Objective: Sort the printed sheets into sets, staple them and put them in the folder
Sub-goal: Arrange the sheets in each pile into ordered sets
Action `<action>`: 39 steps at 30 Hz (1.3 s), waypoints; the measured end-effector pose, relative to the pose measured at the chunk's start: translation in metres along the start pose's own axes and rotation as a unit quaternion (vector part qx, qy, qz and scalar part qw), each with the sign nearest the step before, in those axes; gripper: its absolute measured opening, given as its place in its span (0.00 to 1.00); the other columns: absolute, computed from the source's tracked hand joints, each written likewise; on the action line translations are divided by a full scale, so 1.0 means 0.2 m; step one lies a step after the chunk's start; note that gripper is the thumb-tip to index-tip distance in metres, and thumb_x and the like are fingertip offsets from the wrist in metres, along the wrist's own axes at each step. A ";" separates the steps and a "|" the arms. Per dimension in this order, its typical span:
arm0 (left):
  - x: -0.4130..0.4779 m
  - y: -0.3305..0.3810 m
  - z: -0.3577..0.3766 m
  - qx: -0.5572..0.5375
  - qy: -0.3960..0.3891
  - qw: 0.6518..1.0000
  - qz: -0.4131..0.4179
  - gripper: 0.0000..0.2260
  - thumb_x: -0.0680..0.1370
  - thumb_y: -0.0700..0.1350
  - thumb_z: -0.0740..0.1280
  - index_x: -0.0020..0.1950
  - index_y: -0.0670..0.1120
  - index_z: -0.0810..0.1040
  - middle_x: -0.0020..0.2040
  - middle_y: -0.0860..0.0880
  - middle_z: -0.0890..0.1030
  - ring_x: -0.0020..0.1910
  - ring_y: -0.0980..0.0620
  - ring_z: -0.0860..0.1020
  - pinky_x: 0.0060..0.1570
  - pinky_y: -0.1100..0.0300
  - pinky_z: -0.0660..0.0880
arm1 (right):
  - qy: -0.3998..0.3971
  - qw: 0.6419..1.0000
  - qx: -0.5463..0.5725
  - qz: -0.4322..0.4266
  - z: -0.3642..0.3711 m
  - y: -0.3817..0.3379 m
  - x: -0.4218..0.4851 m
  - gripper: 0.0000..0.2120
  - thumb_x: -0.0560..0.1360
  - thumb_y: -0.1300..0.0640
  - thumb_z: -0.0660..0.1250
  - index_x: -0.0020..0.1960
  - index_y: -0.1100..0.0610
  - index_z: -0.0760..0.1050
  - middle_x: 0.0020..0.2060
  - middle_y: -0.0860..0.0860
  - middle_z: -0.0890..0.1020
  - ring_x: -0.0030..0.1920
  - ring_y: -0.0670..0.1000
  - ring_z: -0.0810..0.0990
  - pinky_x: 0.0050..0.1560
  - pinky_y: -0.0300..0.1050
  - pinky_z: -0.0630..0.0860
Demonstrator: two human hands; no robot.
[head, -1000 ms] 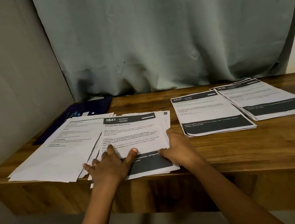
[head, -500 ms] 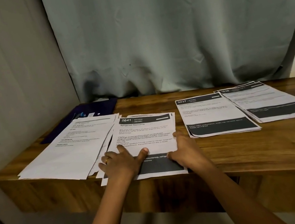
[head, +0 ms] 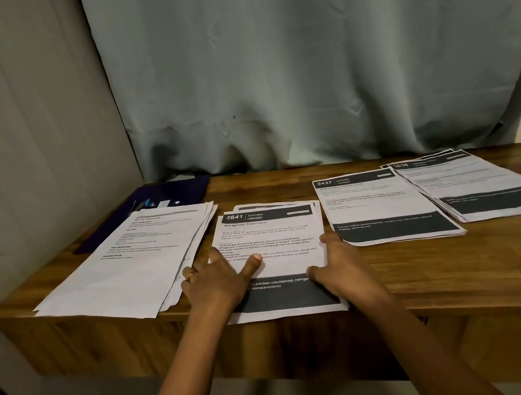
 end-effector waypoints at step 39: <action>0.24 0.26 -0.45 -0.411 0.208 0.860 0.217 0.14 0.82 0.39 0.60 0.66 0.38 0.62 0.67 0.44 0.73 0.60 0.51 0.73 0.52 0.66 0.69 | 0.126 0.957 0.237 -0.111 -0.26 -0.16 0.35 0.17 0.80 0.63 0.59 0.67 0.59 0.62 0.65 0.55 0.75 0.64 0.56 0.74 0.58 0.43 0.70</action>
Point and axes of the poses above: each hand's wrist, its own x-axis towards the middle knuckle, its own z-axis out of the palm, y = z × x, the point moved 7 cm from there along x, towards the middle knuckle
